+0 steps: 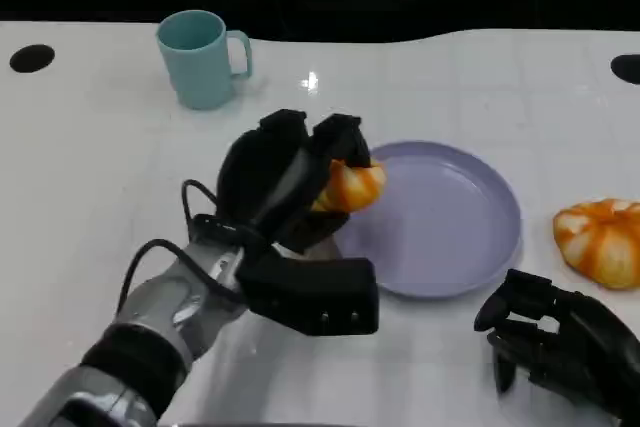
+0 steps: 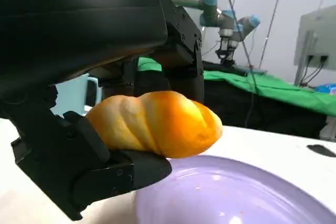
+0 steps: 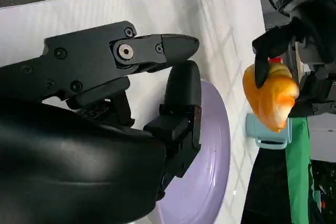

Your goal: Grasp the bread from the table and place it into the plate.

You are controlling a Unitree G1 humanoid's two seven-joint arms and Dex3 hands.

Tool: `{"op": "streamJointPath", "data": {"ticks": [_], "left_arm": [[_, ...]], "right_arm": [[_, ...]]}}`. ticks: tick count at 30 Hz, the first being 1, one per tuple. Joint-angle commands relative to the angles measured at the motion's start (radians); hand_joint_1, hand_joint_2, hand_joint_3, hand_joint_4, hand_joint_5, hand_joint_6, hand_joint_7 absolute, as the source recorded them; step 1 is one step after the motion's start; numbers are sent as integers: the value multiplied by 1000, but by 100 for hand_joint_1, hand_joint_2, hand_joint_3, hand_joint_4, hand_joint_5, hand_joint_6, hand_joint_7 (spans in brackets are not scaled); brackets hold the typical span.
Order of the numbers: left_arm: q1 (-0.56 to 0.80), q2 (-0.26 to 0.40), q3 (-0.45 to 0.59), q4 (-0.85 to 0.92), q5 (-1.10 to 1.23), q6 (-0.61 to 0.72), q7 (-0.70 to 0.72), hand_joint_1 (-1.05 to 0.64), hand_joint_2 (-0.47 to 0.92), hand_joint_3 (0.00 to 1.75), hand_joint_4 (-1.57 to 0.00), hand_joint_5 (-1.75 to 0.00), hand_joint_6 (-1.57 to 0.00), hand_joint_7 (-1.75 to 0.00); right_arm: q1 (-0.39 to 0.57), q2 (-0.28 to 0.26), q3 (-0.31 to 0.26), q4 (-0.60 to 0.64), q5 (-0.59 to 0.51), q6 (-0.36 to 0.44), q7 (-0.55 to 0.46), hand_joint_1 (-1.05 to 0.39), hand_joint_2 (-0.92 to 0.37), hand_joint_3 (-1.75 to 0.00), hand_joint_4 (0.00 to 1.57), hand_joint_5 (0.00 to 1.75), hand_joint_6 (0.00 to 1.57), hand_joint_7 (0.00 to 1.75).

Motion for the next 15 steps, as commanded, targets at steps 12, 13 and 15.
{"op": "streamJointPath", "data": {"ticks": [12,13,15], "left_arm": [[-146,-122,-95,229,16,-37,157,-20,50,113,-83,-175,-72,-175],[-156,-133,-98,247,15,-36,163,-20,50,114,-83,-175,-72,-175],[-174,-148,-107,275,20,-25,167,-22,51,113,-83,-175,-71,-175]], "right_arm": [[39,-15,4,-17,7,65,4,-51,-92,-26,67,175,66,140],[39,-16,4,-17,8,67,4,-50,-92,-26,67,175,66,140],[39,-18,5,-19,7,67,4,-50,-92,-26,68,175,66,140]]}}
